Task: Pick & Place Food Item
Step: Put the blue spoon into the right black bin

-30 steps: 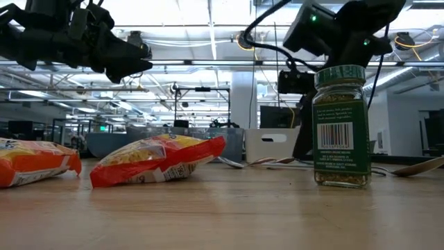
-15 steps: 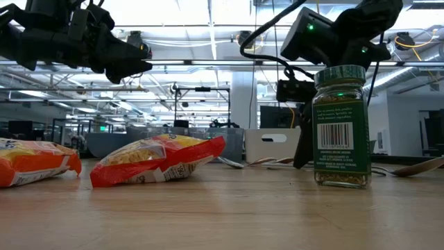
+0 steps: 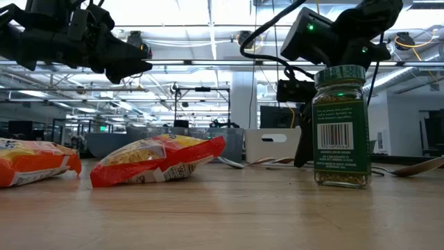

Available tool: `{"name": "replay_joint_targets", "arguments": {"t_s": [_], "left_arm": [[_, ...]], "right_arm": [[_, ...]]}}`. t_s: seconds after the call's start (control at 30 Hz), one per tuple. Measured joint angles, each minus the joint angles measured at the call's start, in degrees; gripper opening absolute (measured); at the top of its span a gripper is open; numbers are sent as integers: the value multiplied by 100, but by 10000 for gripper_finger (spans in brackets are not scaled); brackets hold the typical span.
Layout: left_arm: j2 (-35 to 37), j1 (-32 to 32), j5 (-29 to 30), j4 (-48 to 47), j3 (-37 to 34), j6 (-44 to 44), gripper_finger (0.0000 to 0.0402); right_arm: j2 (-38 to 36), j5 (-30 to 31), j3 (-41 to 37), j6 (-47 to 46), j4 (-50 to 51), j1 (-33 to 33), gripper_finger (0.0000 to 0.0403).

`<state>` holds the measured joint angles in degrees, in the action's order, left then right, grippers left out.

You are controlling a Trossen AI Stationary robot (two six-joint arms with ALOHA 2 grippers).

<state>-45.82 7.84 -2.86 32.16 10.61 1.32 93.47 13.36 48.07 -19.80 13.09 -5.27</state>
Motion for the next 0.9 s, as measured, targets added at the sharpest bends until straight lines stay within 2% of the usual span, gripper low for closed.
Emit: {"name": "replay_joint_targets", "arguments": {"t_s": [0.27,0.9], "left_arm": [[0,2,0,-42,0,-4,232],[0,1,3,-45,0,-1,232]], "right_arm": [[-17,-155,9,-21,-26,41,10],[-261,-162,-7,49,56,43,5]]}}
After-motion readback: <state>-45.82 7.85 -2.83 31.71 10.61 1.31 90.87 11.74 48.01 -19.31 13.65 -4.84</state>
